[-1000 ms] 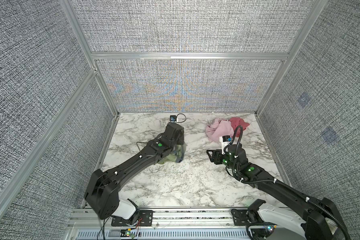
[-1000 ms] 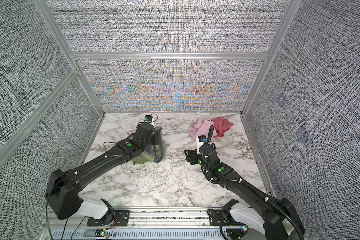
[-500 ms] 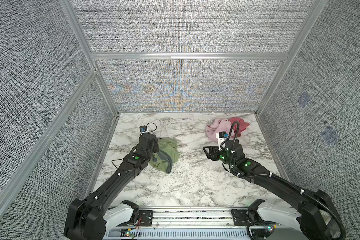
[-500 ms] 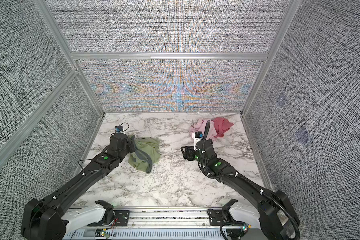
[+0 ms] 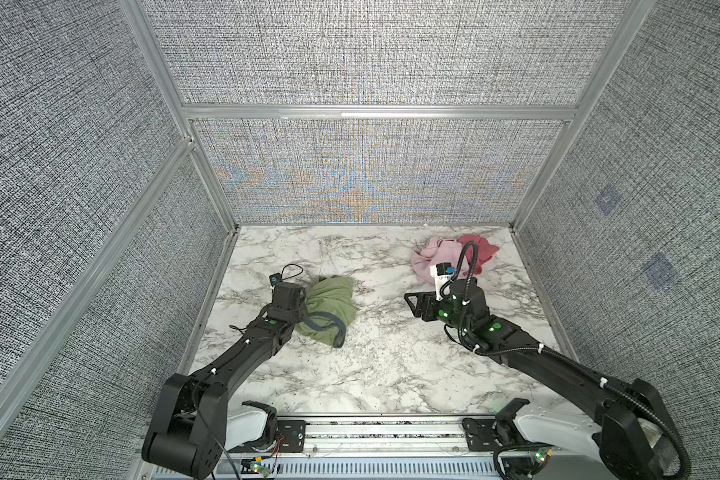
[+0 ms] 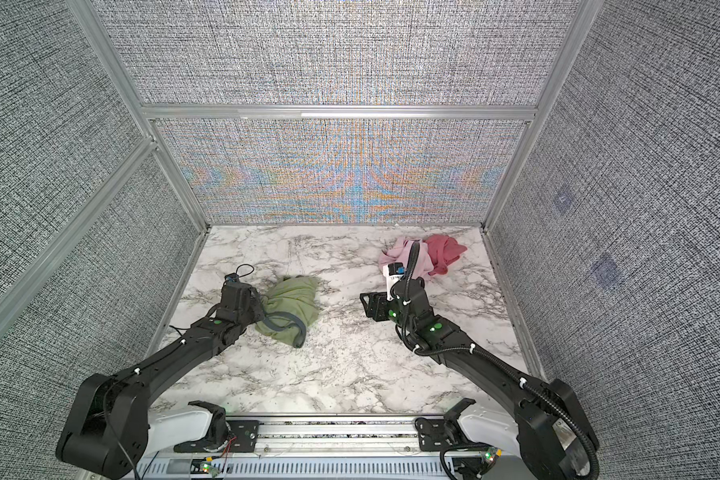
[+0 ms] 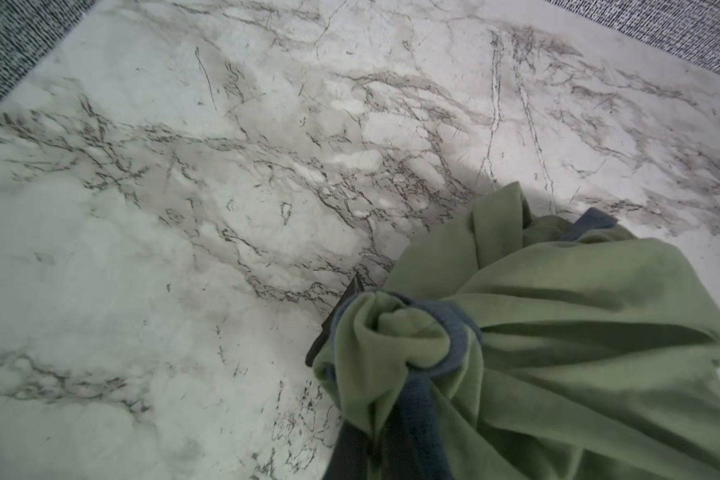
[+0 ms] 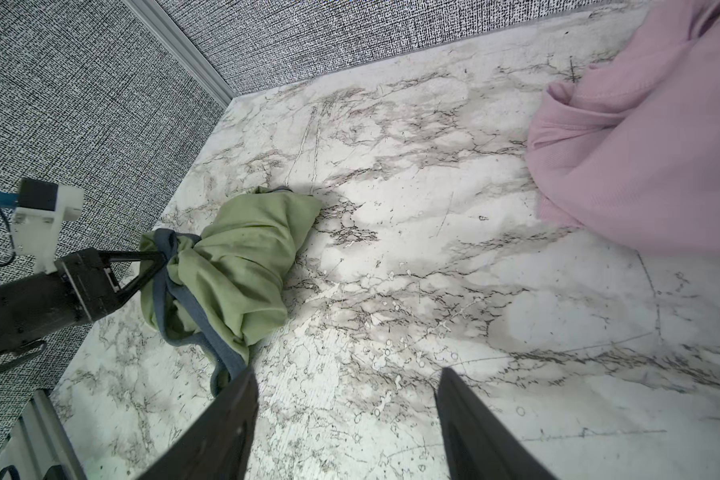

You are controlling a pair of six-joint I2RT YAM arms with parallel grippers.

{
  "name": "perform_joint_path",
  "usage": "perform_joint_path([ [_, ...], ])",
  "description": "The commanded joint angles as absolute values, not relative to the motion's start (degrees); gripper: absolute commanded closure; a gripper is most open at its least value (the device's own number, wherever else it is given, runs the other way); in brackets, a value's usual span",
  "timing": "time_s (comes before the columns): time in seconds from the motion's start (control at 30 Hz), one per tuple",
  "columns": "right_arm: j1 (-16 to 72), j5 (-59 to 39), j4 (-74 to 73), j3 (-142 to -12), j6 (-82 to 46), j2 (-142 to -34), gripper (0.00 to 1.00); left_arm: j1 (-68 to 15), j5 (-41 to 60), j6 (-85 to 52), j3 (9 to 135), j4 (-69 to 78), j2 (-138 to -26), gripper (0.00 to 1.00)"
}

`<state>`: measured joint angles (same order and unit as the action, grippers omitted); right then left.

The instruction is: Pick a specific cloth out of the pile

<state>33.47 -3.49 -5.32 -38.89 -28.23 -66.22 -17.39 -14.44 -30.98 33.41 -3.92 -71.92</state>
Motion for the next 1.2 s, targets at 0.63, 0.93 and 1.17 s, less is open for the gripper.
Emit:
perform_joint_path([
  [0.63,33.5,-3.4,-7.0,-37.2,-28.0,-64.2,0.30,-21.9,-9.9,-31.8,40.0,-29.0,-57.0,0.48],
  [0.93,33.5,-4.4,-9.0,-36.4,-29.4,-64.9,0.30,-39.0,-6.1,-40.3,33.7,-32.8,-54.1,0.51],
  [1.17,33.5,-4.9,-9.5,-36.3,-30.2,-65.2,0.30,-43.2,-1.9,-43.1,27.6,-20.2,-57.9,0.47],
])
